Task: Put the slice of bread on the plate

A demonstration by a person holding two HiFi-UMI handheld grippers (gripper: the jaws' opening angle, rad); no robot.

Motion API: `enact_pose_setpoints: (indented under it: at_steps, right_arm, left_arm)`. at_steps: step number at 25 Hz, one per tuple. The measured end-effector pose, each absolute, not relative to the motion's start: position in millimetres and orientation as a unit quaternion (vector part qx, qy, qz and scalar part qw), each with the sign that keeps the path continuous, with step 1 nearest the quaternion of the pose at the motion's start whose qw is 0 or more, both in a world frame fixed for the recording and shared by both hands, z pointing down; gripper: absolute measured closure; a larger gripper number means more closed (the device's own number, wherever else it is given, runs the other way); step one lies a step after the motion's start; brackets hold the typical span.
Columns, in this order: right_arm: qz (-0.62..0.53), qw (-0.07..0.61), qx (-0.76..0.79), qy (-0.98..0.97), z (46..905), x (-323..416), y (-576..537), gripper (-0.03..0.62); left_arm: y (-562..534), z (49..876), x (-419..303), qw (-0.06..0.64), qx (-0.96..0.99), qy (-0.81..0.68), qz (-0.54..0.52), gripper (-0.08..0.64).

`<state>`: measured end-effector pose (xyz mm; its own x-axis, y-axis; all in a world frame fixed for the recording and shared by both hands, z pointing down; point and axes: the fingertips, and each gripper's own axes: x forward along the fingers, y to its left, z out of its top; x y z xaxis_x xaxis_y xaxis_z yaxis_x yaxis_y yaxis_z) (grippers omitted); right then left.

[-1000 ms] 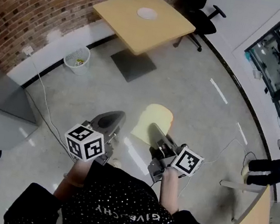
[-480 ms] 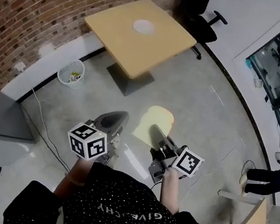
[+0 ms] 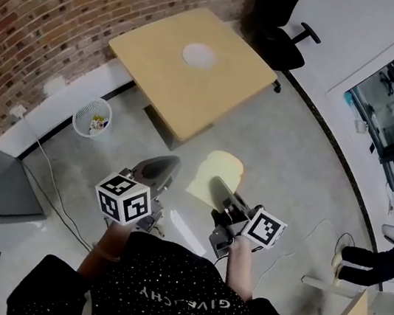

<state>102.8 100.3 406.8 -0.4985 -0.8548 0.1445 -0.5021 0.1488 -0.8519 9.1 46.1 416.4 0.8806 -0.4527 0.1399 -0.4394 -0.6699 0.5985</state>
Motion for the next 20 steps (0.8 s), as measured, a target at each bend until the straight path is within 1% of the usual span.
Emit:
enact_pose_setpoints:
  at_steps: [11, 20]
  right_arm:
    - [-0.453, 0.205, -0.467, 0.731, 406.4, 110.4, 38.3, 0.500]
    - [-0.451, 0.205, -0.474, 0.728, 406.0, 114.3, 35.3, 0.500]
  left_arm:
    - [-15.3, 416.1, 11.1, 0.318, 0.917, -0.242, -0.009, 0.549]
    - [-14.8, 417.4, 4.6, 0.316, 0.916, -0.247, -0.010, 0.548]
